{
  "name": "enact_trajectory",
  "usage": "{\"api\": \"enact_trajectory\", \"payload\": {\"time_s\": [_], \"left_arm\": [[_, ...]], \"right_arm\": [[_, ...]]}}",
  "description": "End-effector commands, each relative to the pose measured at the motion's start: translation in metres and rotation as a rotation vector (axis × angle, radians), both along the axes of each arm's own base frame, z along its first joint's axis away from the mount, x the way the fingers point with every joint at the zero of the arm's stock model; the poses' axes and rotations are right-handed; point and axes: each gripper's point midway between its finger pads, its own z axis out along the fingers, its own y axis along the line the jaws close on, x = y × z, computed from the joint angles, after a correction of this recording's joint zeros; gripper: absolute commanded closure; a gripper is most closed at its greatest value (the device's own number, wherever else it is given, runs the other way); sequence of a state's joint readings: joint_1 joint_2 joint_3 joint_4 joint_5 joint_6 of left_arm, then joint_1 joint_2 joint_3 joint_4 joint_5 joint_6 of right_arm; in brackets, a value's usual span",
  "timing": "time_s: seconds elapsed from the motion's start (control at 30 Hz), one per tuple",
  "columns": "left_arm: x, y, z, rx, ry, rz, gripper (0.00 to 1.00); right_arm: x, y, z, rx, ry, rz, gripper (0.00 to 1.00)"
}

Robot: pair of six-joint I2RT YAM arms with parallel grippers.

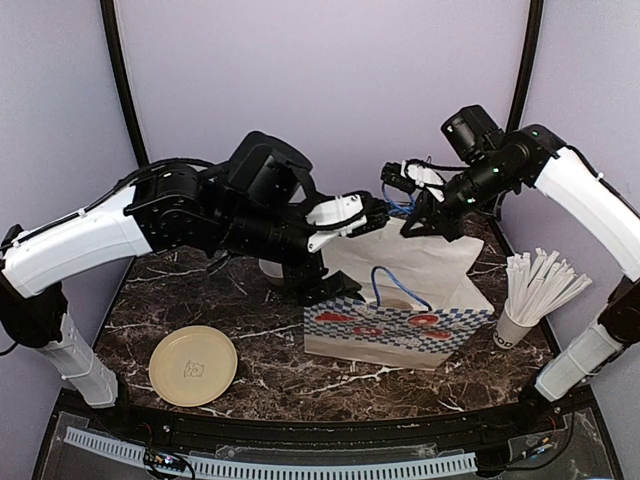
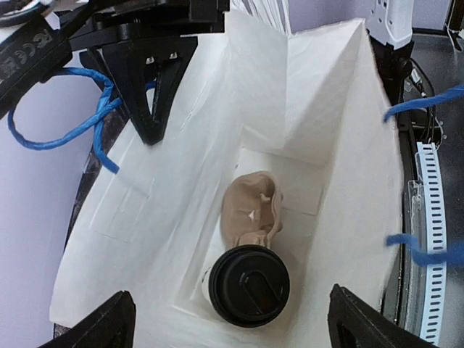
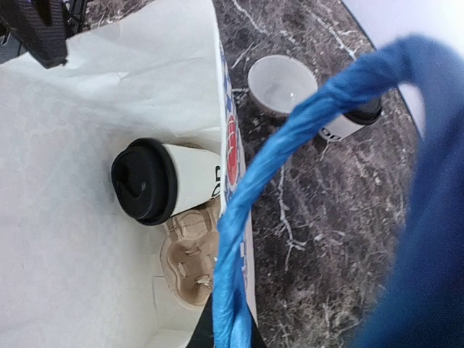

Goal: Pack the takeout coffee

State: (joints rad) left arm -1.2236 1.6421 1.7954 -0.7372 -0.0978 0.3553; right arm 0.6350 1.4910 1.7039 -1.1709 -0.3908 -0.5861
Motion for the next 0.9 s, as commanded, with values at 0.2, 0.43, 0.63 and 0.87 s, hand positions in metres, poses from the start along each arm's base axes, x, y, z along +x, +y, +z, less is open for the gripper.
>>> {"api": "enact_trajectory", "payload": {"time_s": [0.2, 0.43, 0.63, 0.87], "left_arm": [[-0.005, 0.022, 0.051, -0.204, -0.098, -0.012, 0.08], [-0.016, 0.028, 0.016, -0.110, -0.019, -0.041, 0.14], [-0.031, 0.024, -0.004, -0.039, 0.009, -0.081, 0.19], [-0.042, 0.012, -0.041, 0.154, -0.045, -0.151, 0.21]], "right_arm": [[-0.003, 0.028, 0.032, 0.133, -0.038, 0.097, 1.00], [-0.043, 0.039, 0.011, 0.097, 0.085, 0.204, 0.95], [-0.057, 0.045, 0.014, 0.126, 0.121, 0.238, 0.95], [-0.055, 0.047, 0.016, 0.125, 0.114, 0.232, 0.96]]}}
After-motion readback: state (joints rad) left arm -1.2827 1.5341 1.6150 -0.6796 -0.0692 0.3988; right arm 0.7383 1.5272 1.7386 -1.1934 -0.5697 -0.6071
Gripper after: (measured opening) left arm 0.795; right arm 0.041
